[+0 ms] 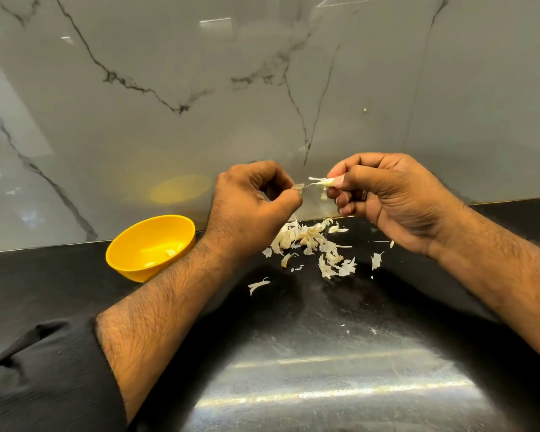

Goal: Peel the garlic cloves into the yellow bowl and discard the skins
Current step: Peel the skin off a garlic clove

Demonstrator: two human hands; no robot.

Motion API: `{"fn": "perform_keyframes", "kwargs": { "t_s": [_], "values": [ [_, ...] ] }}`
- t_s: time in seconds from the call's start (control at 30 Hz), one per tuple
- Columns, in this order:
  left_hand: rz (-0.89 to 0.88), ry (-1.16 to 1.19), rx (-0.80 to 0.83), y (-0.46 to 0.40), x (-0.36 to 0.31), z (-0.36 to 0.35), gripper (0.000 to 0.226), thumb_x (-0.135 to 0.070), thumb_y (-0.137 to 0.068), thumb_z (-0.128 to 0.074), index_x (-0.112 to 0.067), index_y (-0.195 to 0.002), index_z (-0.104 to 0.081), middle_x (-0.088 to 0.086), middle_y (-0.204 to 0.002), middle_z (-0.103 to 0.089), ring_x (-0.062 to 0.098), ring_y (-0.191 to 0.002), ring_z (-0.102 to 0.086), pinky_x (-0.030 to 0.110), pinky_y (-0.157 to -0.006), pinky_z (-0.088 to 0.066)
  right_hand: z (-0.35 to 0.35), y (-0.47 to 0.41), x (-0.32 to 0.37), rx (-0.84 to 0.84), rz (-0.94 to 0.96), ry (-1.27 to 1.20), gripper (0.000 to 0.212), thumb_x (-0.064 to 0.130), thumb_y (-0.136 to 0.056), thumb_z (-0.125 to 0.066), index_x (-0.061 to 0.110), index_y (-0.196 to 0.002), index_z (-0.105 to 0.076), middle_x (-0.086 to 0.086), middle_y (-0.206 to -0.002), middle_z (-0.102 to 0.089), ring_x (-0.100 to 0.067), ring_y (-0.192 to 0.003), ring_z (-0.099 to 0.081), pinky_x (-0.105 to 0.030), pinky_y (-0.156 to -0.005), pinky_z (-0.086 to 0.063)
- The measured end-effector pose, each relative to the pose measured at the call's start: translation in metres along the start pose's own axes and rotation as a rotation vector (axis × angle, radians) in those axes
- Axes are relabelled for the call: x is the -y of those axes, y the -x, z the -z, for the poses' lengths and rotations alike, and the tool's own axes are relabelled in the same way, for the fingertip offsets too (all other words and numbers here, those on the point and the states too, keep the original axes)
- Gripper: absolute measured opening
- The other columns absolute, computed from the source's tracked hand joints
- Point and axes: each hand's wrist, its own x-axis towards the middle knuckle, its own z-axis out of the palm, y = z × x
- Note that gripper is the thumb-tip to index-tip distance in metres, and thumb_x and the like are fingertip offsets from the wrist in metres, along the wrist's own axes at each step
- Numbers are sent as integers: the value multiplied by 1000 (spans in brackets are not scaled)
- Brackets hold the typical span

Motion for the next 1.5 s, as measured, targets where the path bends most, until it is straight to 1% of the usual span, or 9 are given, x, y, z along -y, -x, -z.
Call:
{"fn": "perform_keyframes", "kwargs": {
  "t_s": [0.13, 0.23, 0.43, 0.57, 0.87, 1.03, 1.2, 1.33, 1.5],
  "values": [
    [186, -83, 153, -7, 12, 5, 16, -14, -84, -86, -24, -94, -79, -12, -80, -73, -7, -63, -62, 10, -60, -50, 3, 0, 1, -2, 3, 6, 15, -9, -92, -63, -6, -104, -72, -21, -93, -71, -19, -73, -62, -27, -66, -57],
    [189, -113, 255, -8, 12, 7, 29, -20, -85, -87, -30, -110, -77, -14, -97, -75, -3, -76, -67, 13, -69, -55, 4, 0, 1, -2, 5, 36, 17, -6, -92, -66, -4, -106, -75, -22, -98, -72, -21, -78, -65, -28, -70, -59],
    [214, 193, 241, -8, 12, 10, 19, -29, -92, -77, -17, -101, -67, 4, -96, -75, 17, -80, -69, 31, -66, -58, 3, -1, -2, -30, 62, 266, 16, -7, -89, -73, 5, -96, -82, -19, -93, -77, -29, -82, -70, -36, -77, -62],
    [281, 326, 364, -4, 11, 5, 25, -30, -103, -68, -6, -107, -72, 10, -90, -77, 16, -70, -65, 28, -56, -54, 1, 3, 2, -19, 159, 481, 19, -2, -87, -79, 14, -97, -81, -4, -89, -79, -24, -85, -76, -36, -81, -65],
    [383, 455, 459, -2, 14, 1, 23, -19, -105, -66, 2, -108, -73, 18, -90, -77, 20, -68, -67, 28, -56, -53, -2, 6, 2, -28, 209, 519, 19, 4, -81, -86, 16, -94, -81, 0, -89, -80, -21, -86, -77, -43, -85, -66],
    [370, 464, 431, -1, 12, 1, 22, -16, -106, -65, 4, -108, -73, 19, -89, -76, 21, -68, -66, 29, -56, -52, 0, 4, 0, 7, 206, 434, 17, 12, -83, -85, 10, -99, -81, -8, -93, -80, -29, -89, -77, -43, -86, -65],
    [318, 374, 342, 1, 12, -4, 18, -13, -105, -66, 4, -103, -72, 13, -79, -76, 20, -62, -65, 30, -53, -53, -7, 4, -8, -8, 179, 546, 26, 38, -84, -77, 17, -100, -79, -3, -84, -78, -18, -72, -74, -31, -69, -64],
    [263, 318, 325, 2, 12, -10, 15, -12, -106, -64, -1, -100, -73, 10, -76, -75, 17, -62, -66, 26, -55, -53, -11, 1, -14, -54, 181, 490, 10, 19, -95, -73, 12, -99, -80, -5, -81, -78, -17, -69, -73, -29, -65, -63],
    [200, 329, 272, 5, 8, -13, 16, -8, -105, -63, -4, -96, -75, 11, -74, -73, 15, -62, -63, 19, -57, -50, -12, 0, -17, -53, 73, 238, 12, 7, -98, -68, 4, -99, -79, -11, -78, -73, -18, -67, -65, -29, -61, -57]
  ]
}}
